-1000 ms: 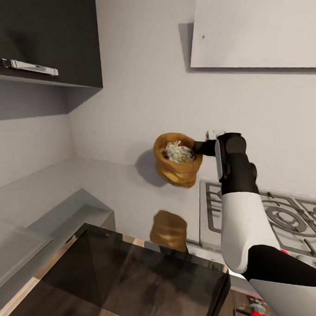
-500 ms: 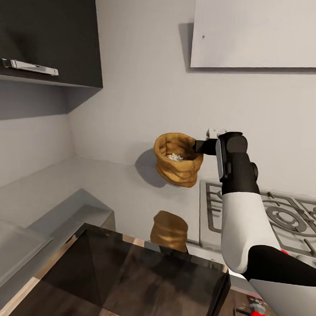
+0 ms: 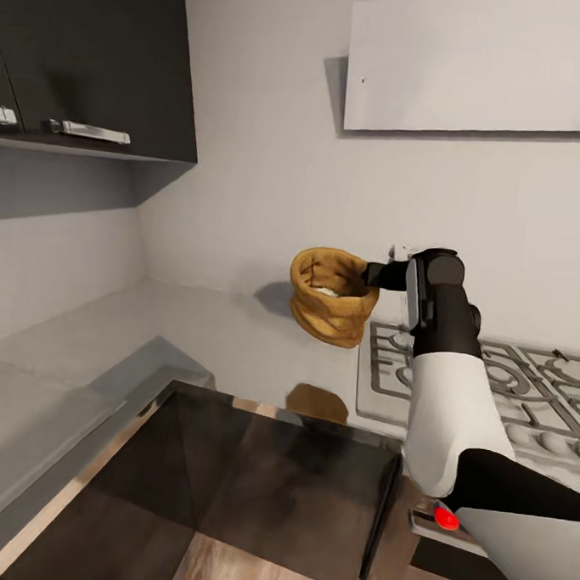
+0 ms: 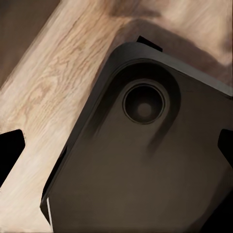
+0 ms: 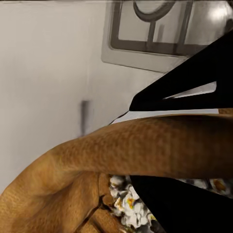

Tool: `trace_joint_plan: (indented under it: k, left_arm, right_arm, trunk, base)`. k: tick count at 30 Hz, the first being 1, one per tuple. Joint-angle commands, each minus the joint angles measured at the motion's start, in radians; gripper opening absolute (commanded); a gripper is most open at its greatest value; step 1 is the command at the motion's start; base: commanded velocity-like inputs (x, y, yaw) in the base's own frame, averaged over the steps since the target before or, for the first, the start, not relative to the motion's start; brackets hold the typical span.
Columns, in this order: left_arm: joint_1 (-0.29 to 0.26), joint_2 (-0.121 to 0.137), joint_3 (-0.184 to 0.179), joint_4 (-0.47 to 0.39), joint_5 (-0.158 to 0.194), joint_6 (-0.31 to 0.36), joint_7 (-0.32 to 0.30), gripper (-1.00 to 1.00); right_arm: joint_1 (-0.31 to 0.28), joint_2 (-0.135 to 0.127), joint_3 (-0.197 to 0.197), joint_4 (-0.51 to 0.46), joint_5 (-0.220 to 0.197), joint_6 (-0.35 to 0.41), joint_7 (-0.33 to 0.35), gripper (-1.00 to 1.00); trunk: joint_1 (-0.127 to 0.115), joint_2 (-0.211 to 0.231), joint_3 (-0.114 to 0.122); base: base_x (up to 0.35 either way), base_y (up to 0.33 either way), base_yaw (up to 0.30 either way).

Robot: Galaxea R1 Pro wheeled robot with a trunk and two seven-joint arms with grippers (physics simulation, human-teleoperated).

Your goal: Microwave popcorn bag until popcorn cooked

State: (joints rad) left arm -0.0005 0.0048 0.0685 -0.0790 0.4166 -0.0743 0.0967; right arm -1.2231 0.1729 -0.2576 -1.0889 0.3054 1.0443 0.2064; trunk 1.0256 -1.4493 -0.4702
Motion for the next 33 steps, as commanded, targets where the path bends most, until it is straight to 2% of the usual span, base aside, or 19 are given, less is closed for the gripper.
trace_joint_plan:
  k: [1,4,13,18,25,27,32,33]
  left_arm:
    - [0.0,0.0,0.007,-0.001,-0.004,-0.001,0.001,1.0]
    - [-0.001,0.0,0.005,-0.001,-0.004,-0.001,0.001,1.0]
    - [-0.001,0.0,0.007,-0.001,-0.004,-0.001,0.001,1.0]
    - [0.0,0.0,0.007,0.0,-0.004,-0.001,0.002,1.0]
    - [0.0,0.0,0.008,0.001,-0.004,-0.002,0.002,1.0]
    - [0.0,0.0,0.007,0.001,-0.004,-0.002,0.002,1.0]
    - [0.0,0.0,0.008,0.001,-0.004,-0.002,0.002,1.0]
    - [0.0,0.0,0.007,0.001,-0.004,-0.002,0.002,1.0]
  right_arm:
    - [-0.001,0.002,-0.02,-0.001,0.008,0.003,0.01,-1.0]
    - [-0.001,0.002,-0.041,-0.002,0.011,0.003,0.006,-1.0]
    - [-0.001,0.002,-0.044,0.001,0.016,0.003,-0.008,-1.0]
    - [-0.001,0.002,-0.046,0.09,0.017,0.003,-0.047,-1.0]
    - [-0.001,0.002,-0.046,0.107,0.018,0.003,-0.061,-1.0]
    - [-0.001,-0.015,-0.046,0.107,0.017,0.003,-0.063,-1.0]
    - [-0.001,-0.026,-0.046,0.107,0.018,0.003,-0.065,-1.0]
    - [-0.001,-0.035,-0.046,0.107,0.017,0.003,-0.065,-1.0]
  trunk:
    - [-0.001,-0.001,-0.001]
    - [-0.001,-0.001,-0.001]
    - [-0.001,-0.001,-0.001]
    - [-0.001,-0.001,-0.001]
    - [-0.001,-0.001,-0.001]
    - [-0.001,-0.001,-0.001]
    - [-0.001,-0.001,-0.001]
    - [-0.001,-0.001,-0.001]
  base:
    - [-0.343,0.0,0.0]
    - [-0.344,0.0,0.0]
    - [-0.345,0.0,0.0]
    - [-0.345,0.0,0.0]
    - [-0.345,0.0,-0.082]
    - [-0.345,0.0,-0.244]
    - [-0.345,0.0,-0.253]
    - [-0.345,0.0,-0.255]
